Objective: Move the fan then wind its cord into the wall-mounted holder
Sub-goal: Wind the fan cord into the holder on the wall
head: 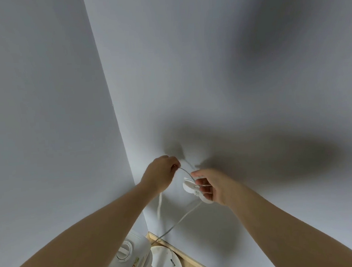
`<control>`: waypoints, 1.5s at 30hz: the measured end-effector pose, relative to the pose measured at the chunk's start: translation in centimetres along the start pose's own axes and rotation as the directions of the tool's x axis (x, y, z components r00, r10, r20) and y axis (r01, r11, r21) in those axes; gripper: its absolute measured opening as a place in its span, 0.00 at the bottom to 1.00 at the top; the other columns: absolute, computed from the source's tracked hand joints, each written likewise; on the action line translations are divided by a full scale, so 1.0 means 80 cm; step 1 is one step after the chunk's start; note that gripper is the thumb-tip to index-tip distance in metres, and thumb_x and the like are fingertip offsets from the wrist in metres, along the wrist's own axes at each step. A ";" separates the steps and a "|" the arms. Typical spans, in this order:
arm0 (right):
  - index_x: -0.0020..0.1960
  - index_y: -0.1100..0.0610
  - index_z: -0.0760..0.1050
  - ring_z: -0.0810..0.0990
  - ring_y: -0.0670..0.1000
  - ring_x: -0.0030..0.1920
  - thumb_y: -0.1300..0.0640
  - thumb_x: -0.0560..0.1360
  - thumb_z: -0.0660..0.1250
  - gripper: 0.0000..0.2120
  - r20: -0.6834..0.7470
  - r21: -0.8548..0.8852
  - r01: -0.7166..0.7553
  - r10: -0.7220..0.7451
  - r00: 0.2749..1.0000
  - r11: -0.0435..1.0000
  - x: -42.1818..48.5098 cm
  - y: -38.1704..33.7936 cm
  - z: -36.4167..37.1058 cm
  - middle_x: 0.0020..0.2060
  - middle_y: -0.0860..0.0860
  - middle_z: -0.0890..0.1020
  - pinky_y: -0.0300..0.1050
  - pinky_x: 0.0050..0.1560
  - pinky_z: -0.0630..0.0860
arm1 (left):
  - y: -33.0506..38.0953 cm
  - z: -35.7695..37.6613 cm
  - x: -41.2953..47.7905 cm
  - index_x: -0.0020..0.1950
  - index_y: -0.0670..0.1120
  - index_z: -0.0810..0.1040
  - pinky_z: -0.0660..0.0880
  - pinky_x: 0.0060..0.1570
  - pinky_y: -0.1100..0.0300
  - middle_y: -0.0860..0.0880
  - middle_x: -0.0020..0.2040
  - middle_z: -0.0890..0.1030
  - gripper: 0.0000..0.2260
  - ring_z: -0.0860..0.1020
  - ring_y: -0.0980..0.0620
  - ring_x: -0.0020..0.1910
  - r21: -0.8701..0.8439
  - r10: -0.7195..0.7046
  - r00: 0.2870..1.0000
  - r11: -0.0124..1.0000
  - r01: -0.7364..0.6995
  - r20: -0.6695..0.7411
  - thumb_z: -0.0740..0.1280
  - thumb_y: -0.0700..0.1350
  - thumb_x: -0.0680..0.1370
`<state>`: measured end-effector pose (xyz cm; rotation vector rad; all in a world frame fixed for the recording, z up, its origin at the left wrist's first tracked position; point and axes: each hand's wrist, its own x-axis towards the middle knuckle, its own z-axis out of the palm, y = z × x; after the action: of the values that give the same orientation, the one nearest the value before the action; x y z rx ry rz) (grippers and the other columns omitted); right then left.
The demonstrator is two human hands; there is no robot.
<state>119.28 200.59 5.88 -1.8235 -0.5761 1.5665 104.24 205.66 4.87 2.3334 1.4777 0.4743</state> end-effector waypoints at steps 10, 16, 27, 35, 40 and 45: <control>0.34 0.55 0.75 0.69 0.47 0.27 0.60 0.75 0.58 0.13 -0.080 0.092 -0.138 0.145 0.986 0.986 0.025 0.056 -0.035 0.24 0.47 0.77 0.37 0.27 0.63 | -0.038 0.040 0.021 0.51 0.45 0.70 0.65 0.35 0.56 0.47 0.37 0.70 0.07 0.70 0.44 0.35 0.282 -0.094 0.991 0.952 0.118 -0.097 0.58 0.36 0.77; 0.34 0.56 0.75 0.71 0.47 0.28 0.55 0.77 0.60 0.14 -0.084 0.220 -0.196 0.219 0.972 0.956 0.034 0.075 -0.051 0.25 0.48 0.77 0.37 0.27 0.65 | -0.037 0.070 0.021 0.45 0.47 0.68 0.65 0.36 0.58 0.48 0.34 0.68 0.09 0.71 0.44 0.38 0.297 -0.231 0.973 0.930 0.215 0.021 0.55 0.33 0.74; 0.41 0.58 0.75 0.74 0.49 0.34 0.59 0.77 0.59 0.09 -0.109 0.217 -0.249 0.277 0.955 0.944 0.045 0.095 -0.059 0.34 0.52 0.79 0.41 0.35 0.70 | -0.036 0.146 -0.006 0.36 0.49 0.71 0.79 0.35 0.59 0.44 0.44 0.82 0.15 0.82 0.44 0.41 -0.112 -0.481 0.747 0.803 0.586 0.458 0.59 0.30 0.75; 0.56 0.59 0.75 0.77 0.54 0.54 0.60 0.79 0.57 0.11 -0.129 -0.019 -0.199 0.195 0.972 0.980 0.050 0.100 -0.041 0.51 0.55 0.81 0.49 0.60 0.70 | 0.001 0.146 -0.012 0.42 0.48 0.75 0.67 0.24 0.71 0.49 0.37 0.80 0.08 0.78 0.57 0.32 -0.285 -0.385 0.565 0.579 0.764 0.730 0.68 0.36 0.75; 0.55 0.58 0.75 0.79 0.50 0.49 0.52 0.81 0.51 0.16 0.101 -0.300 -0.161 0.200 0.975 0.940 0.045 0.121 -0.038 0.44 0.52 0.83 0.46 0.60 0.65 | -0.003 0.131 -0.010 0.44 0.49 0.77 0.68 0.30 0.70 0.50 0.39 0.80 0.07 0.77 0.58 0.35 -0.275 -0.334 0.512 0.554 0.786 0.791 0.71 0.37 0.74; 0.34 0.57 0.75 0.69 0.47 0.27 0.46 0.80 0.52 0.23 0.185 -0.326 -0.178 0.248 0.951 0.928 0.045 0.134 -0.058 0.23 0.48 0.67 0.40 0.42 0.70 | -0.002 0.130 -0.009 0.44 0.49 0.77 0.68 0.32 0.69 0.50 0.38 0.75 0.07 0.71 0.56 0.36 -0.303 -0.369 0.543 0.539 0.786 0.754 0.71 0.38 0.73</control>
<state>123.60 194.84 -4.07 -2.0050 -0.7825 1.9369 108.53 203.97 -4.49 1.1098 1.3878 -0.0426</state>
